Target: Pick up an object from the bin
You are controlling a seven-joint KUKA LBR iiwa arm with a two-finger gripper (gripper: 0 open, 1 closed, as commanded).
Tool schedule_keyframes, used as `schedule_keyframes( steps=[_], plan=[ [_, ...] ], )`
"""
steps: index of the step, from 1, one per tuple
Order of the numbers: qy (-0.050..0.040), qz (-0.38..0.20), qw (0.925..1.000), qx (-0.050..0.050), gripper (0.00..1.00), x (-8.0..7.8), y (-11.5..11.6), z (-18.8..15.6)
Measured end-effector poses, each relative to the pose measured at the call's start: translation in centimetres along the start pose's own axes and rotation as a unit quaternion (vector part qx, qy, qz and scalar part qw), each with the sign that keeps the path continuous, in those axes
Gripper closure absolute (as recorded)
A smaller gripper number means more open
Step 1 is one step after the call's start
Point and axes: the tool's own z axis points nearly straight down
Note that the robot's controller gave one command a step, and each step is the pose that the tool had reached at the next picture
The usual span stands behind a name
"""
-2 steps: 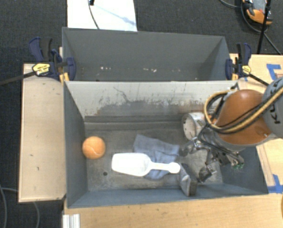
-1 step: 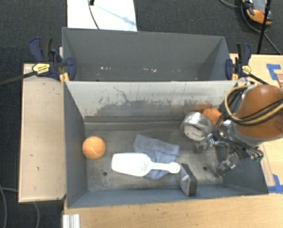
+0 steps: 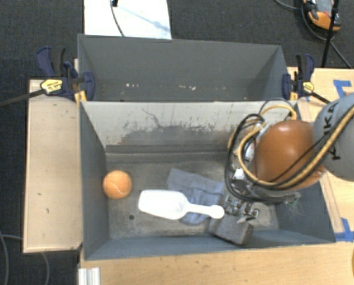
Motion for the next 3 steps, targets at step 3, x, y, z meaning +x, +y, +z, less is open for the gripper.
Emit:
schedule_keyframes(
  steps=[3],
  plan=[
    [0.0006,0.059,0.9982,-0.001,1.0,-4.3,-0.6,-9.8]
  ],
)
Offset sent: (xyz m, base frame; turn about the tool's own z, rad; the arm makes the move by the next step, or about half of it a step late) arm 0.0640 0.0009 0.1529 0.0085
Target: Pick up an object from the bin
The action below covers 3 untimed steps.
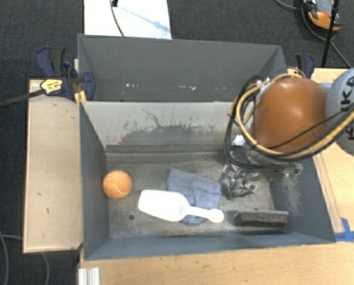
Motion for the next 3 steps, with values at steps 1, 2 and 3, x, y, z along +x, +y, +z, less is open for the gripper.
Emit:
schedule_keyframes(
  steps=[1,2,3],
  plan=[
    [0.0005,-0.004,1.0,-0.001,0.0,-1.1,-3.0,4.5],
    [-0.0005,-0.003,1.0,0.0,0.0,-1.2,-2.9,4.3],
    [-0.0035,-0.042,0.9991,0.002,1.0,-2.4,-1.6,9.7]
  ],
)
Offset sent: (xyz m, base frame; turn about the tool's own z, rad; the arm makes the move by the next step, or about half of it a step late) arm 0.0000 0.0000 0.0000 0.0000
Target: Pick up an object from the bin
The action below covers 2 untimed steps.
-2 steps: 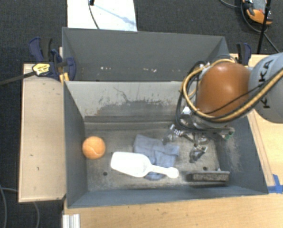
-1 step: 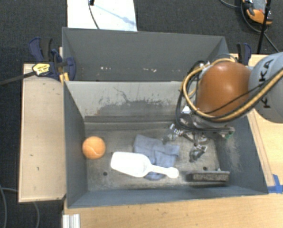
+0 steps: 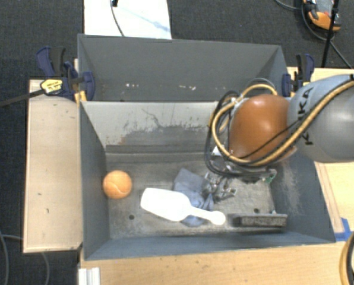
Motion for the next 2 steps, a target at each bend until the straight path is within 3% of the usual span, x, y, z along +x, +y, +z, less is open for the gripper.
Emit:
schedule_keyframes(
  steps=[1,2],
  plan=[
    [0.0,0.0,1.0,0.0,1.0,0.0,0.0,0.0],
    [0.0031,-0.037,0.9993,-0.002,1.0,-0.5,1.1,-10.3]
  ],
)
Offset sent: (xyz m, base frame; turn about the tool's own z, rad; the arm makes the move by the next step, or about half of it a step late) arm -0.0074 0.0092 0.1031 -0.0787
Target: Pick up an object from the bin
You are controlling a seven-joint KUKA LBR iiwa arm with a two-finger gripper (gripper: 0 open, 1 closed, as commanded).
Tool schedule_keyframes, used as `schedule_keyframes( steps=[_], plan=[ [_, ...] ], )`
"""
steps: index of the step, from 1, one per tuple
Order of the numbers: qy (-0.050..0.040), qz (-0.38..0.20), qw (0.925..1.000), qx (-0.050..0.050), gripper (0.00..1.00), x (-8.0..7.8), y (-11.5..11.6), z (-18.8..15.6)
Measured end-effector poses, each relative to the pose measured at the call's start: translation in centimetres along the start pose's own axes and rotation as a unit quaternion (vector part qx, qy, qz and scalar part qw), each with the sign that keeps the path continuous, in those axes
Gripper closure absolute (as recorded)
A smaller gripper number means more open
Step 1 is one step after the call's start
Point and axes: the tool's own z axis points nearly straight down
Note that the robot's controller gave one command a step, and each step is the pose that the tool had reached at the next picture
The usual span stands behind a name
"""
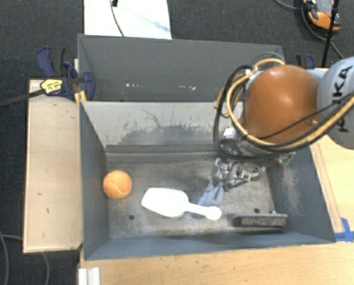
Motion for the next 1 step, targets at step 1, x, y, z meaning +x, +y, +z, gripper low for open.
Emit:
schedule_keyframes(
  steps=[1],
  plan=[
    [0.0002,0.003,1.0,0.0,1.0,0.0,0.01,0.0]
  ],
)
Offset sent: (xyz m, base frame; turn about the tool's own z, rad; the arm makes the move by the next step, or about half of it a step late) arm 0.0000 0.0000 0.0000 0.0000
